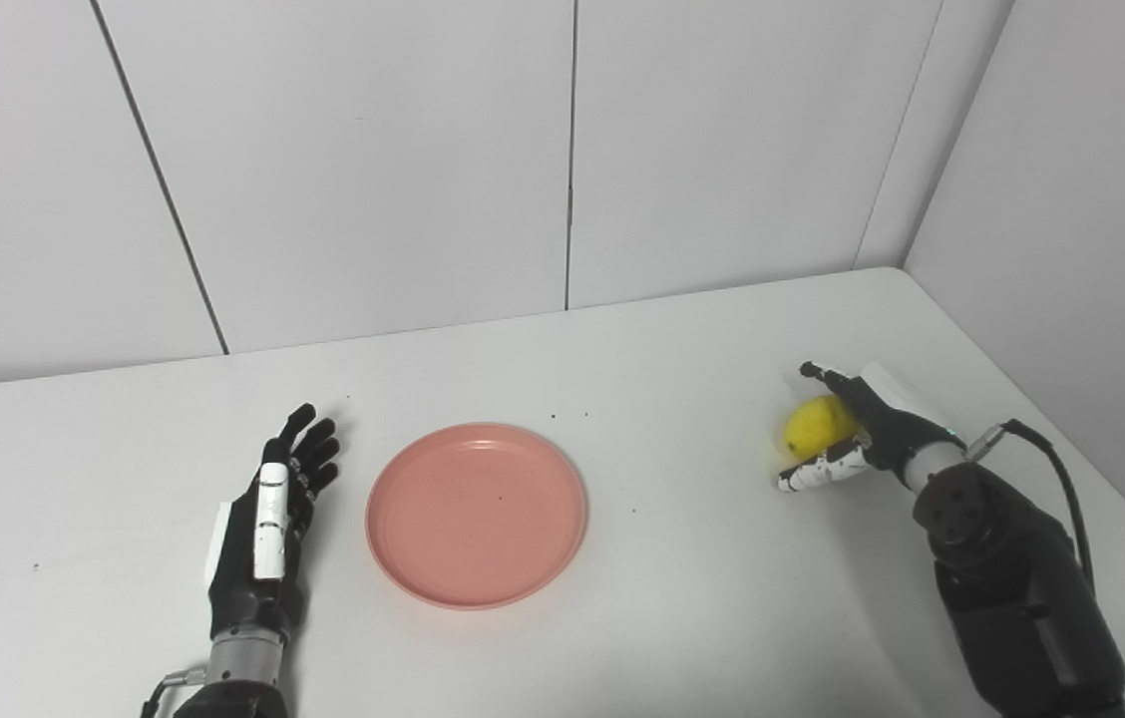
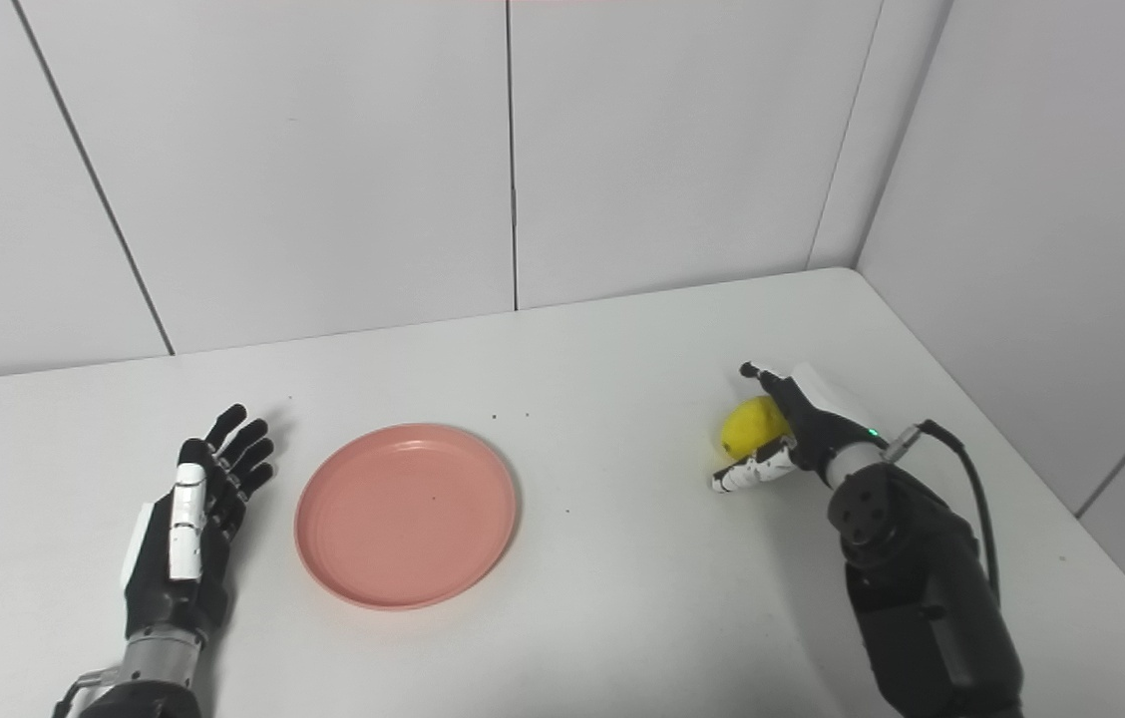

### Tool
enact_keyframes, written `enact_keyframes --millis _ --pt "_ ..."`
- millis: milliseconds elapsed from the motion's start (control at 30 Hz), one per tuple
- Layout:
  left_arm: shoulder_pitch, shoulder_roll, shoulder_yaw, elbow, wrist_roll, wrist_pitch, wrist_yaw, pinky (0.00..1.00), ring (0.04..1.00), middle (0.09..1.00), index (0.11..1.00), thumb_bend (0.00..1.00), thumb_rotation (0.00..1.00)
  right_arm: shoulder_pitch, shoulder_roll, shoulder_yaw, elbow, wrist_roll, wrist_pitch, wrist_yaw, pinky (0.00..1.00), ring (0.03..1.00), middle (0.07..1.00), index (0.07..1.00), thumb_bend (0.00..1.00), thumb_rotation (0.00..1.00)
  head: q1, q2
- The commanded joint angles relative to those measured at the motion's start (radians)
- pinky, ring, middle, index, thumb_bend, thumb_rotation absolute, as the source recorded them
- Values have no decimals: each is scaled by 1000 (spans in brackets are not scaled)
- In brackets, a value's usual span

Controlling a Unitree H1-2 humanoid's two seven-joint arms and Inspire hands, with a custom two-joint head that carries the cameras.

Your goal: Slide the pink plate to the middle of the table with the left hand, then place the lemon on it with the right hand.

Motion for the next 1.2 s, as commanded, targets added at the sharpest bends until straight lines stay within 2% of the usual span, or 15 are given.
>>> enact_keyframes --millis 0,100,133,167,233,267,333,400,467,500,600,700,800,967,1167 --pt "-16 -2 3 -12 -9 -12 -9 905 892 882 870 575 1000 -27 -19 -9 1 -24 -2 19 760 899 926 906 941 109 1 -1" --pt "-15 -5 3 -19 -8 -5 -6 906 892 883 870 570 1000 -27 -18 -12 9 -37 -2 24 685 850 899 897 924 89 5 0" --pt "-15 -5 3 -18 -7 -7 -6 904 890 881 867 560 1000 -27 -16 -14 12 -40 -2 27 578 742 826 887 913 78 5 0" --pt "-15 -5 3 -17 -6 -10 -6 903 890 880 866 557 1000 -27 -16 -12 13 -42 -2 27 538 707 797 878 908 68 7 2" --pt "-14 -5 2 -18 -7 -8 -6 903 890 880 864 558 1000 -26 -19 -5 15 -35 -2 16 532 712 784 860 904 49 7 2" --pt "-14 -6 2 -20 -7 -6 -6 904 890 881 865 560 1000 -24 -22 1 16 -26 -2 4 421 573 681 839 879 25 8 3" --pt "-13 -7 2 -24 -8 -4 -7 904 891 882 868 561 1000 -19 -34 21 18 -7 -4 -26 330 461 609 803 842 5 11 4" --pt "-13 -7 2 -25 -10 -2 -7 906 893 884 870 563 1000 -15 -47 40 18 9 -11 -51 319 448 615 777 827 1 13 6" --pt "-13 -9 4 -25 -14 -1 -7 907 893 884 871 561 1000 -10 -60 57 16 23 -21 -82 374 508 686 734 784 0 13 6" --pt "-14 -9 4 -25 -16 -1 -7 905 892 883 870 556 1000 -8 -65 65 16 29 -24 -99 322 476 572 707 636 0 13 6" --pt "-13 -9 2 -27 -13 1 -3 900 892 883 869 553 1000 -4 -75 83 21 36 -33 -164 280 456 502 668 545 0 14 7" --pt "-14 -9 1 -28 -12 3 -2 906 893 883 869 559 1000 0 -76 96 21 43 -38 -220 257 442 495 628 531 0 16 7" --pt "-15 -9 0 -24 -11 -2 -2 905 893 882 868 553 1000 1 -66 98 22 57 -37 -281 282 380 496 537 512 0 17 7" --pt "-14 -9 -3 -25 -5 -5 -2 901 893 882 869 554 1000 4 -45 88 18 111 -68 -383 219 344 454 541 506 0 29 7" --pt "-10 -16 -10 -36 24 4 21 870 880 873 861 564 1000 7 -19 90 -23 147 -83 -462 164 429 481 487 517 0 58 9"
